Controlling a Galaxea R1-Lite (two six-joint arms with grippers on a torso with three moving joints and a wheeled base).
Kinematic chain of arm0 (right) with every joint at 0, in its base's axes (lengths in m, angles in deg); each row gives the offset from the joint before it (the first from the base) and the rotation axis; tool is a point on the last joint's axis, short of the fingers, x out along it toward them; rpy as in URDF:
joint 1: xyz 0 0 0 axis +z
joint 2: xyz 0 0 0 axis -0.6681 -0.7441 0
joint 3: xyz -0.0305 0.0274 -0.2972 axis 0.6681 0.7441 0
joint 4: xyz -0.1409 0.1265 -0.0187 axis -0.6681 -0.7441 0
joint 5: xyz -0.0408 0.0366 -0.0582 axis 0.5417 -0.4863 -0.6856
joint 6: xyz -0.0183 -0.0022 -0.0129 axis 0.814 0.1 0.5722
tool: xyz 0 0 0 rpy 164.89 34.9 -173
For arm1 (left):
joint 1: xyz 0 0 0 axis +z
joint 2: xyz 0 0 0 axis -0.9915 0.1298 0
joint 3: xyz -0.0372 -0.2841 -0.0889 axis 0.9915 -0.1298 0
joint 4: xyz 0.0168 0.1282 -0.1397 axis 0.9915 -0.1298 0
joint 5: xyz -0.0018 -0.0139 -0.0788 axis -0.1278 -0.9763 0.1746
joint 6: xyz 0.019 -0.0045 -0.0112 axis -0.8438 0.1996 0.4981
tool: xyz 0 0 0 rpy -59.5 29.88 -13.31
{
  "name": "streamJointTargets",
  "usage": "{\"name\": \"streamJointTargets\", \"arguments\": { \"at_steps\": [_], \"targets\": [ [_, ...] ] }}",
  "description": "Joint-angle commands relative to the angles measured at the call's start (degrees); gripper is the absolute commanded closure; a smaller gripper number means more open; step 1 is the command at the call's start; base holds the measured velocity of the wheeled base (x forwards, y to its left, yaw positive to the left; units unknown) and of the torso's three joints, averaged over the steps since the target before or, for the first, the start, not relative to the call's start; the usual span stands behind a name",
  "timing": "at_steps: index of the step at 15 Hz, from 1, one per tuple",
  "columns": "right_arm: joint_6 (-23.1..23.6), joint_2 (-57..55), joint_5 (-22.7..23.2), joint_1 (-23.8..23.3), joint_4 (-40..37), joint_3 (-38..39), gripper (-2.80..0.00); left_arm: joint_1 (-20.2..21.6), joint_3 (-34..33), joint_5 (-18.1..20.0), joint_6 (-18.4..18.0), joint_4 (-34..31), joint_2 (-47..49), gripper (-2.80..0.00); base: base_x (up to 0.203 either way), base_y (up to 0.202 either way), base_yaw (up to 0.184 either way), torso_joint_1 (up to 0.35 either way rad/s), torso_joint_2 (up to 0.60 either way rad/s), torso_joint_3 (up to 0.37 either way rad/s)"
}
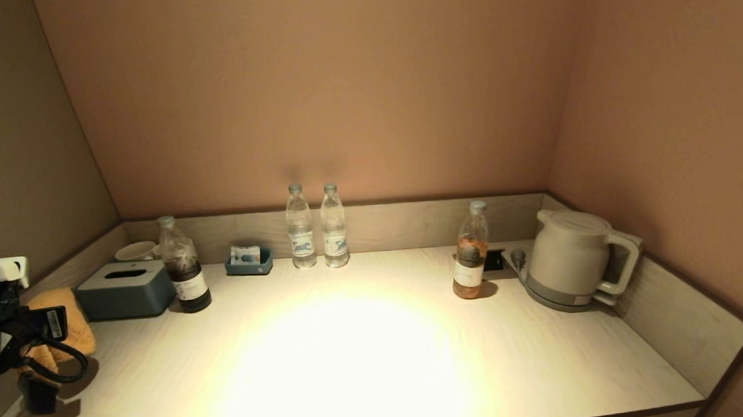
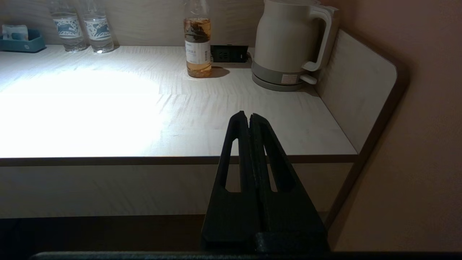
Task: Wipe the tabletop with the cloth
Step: Place the tablecloth
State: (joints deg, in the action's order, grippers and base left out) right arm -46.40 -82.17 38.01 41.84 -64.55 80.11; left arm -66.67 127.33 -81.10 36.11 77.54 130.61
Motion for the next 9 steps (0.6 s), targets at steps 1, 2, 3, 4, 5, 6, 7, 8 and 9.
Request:
{"name": "streamJointTargets", "arguments": {
  "at_steps": [1,2,3,4,5,6,7,8,9],
  "targets": [
    [0.0,0.0,0.0,0.0,0.0,0.0,0.00,0.3,0.1,-0.1,-0.1,0.3,1.9,0.00,0.000,0.000,0.000,0.000,0.00,0.000],
    [0.0,0.0,0.0,0.1,0.0,0.0,0.00,0.6,0.5,-0.2,-0.2,0.5,2.7,0.00,0.000,0.000,0.000,0.000,0.00,0.000],
    [0.0,0.0,0.0,0.1,0.0,0.0,0.00,0.9,1.1,-0.2,-0.3,0.7,5.1,0.00,0.000,0.000,0.000,0.000,0.00,0.000],
    [0.0,0.0,0.0,0.1,0.0,0.0,0.00,1.3,1.9,-0.3,-0.3,0.9,6.9,0.00,0.000,0.000,0.000,0.000,0.00,0.000],
    [0.0,0.0,0.0,0.1,0.0,0.0,0.00,1.4,2.3,-0.2,-0.4,1.1,7.8,0.00,0.000,0.000,0.000,0.000,0.00,0.000],
    [0.0,0.0,0.0,0.1,0.0,0.0,0.00,1.4,2.4,-0.2,-0.4,1.1,7.9,-2.80,0.000,0.000,0.000,0.000,0.00,0.000],
    [0.0,0.0,0.0,0.1,0.0,0.0,0.00,1.5,3.0,-0.2,-0.4,1.1,8.5,-2.80,0.000,0.000,0.000,0.000,0.00,0.000],
    [0.0,0.0,0.0,0.1,0.0,0.0,0.00,1.5,3.1,-0.2,-0.4,1.1,8.6,-2.80,0.000,0.000,0.000,0.000,0.00,0.000],
    [0.0,0.0,0.0,0.1,0.0,0.0,0.00,1.7,3.6,-0.3,-0.5,1.0,8.7,-2.80,0.000,0.000,0.000,0.000,0.00,0.000]
  ]
}}
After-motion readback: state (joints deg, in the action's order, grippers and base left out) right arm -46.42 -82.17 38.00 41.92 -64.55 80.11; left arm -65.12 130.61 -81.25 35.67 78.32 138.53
